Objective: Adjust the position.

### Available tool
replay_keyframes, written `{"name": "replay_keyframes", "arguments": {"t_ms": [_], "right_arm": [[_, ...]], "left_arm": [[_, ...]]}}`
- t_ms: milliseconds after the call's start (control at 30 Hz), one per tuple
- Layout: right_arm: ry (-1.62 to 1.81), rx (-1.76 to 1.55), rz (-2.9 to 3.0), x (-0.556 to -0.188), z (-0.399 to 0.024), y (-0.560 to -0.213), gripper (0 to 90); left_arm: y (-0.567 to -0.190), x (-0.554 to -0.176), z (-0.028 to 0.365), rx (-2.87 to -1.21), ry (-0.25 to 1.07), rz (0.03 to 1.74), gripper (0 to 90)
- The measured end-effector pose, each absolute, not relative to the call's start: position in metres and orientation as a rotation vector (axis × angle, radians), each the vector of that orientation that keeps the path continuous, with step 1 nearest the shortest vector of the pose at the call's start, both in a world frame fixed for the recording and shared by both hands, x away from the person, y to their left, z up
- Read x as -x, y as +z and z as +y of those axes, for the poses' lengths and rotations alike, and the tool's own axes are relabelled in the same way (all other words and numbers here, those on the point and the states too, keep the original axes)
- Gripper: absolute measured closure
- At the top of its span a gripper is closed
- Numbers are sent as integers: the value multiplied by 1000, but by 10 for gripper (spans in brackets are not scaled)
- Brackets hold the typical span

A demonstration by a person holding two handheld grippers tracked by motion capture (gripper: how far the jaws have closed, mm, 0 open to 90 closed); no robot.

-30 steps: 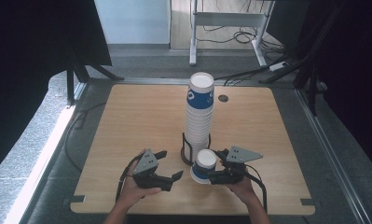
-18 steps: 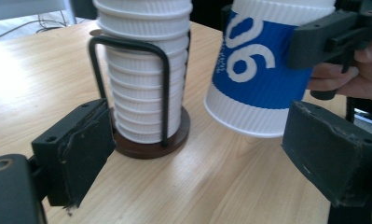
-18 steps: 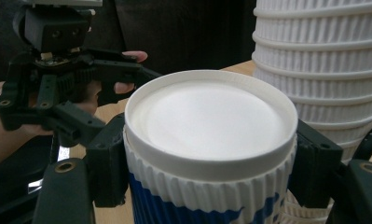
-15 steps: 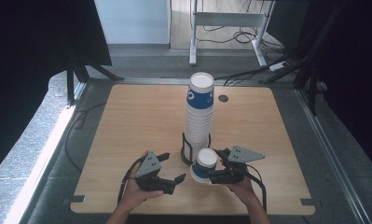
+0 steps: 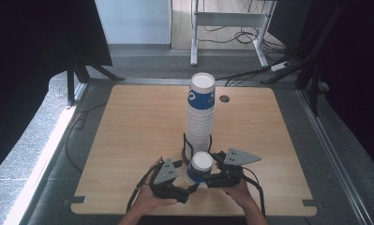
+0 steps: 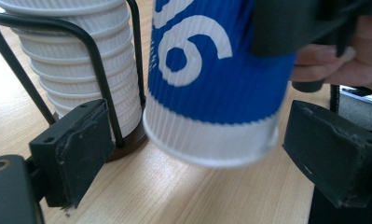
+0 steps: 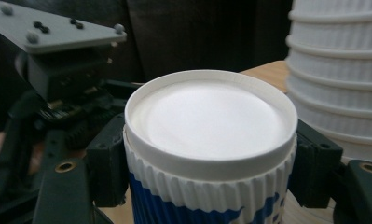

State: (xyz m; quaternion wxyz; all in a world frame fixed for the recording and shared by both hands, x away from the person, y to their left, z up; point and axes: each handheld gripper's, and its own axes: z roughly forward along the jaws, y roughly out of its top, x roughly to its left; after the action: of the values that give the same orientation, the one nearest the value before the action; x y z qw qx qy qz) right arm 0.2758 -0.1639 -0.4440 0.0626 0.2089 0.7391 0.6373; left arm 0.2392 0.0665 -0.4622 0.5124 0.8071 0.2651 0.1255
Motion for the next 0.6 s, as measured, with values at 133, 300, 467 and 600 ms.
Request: {"name": "replay_keyframes", "arguments": {"t_ms": [133, 300, 467, 600], "right_arm": [[1936, -619, 2240, -274, -160, -444, 279], [1937, -607, 2263, -272, -153, -445, 279], [1926, -605, 2278, -272, -151, -447, 278], [1907, -592, 2287, -273, -151, -448, 275]], "left_arm": [[-465, -239, 62, -1954, 300, 623, 79], [-468, -239, 59, -1952, 309, 608, 90], [-471, -239, 59, -1943, 310, 591, 154], [-473, -239, 58, -1946, 313, 580, 180]]}}
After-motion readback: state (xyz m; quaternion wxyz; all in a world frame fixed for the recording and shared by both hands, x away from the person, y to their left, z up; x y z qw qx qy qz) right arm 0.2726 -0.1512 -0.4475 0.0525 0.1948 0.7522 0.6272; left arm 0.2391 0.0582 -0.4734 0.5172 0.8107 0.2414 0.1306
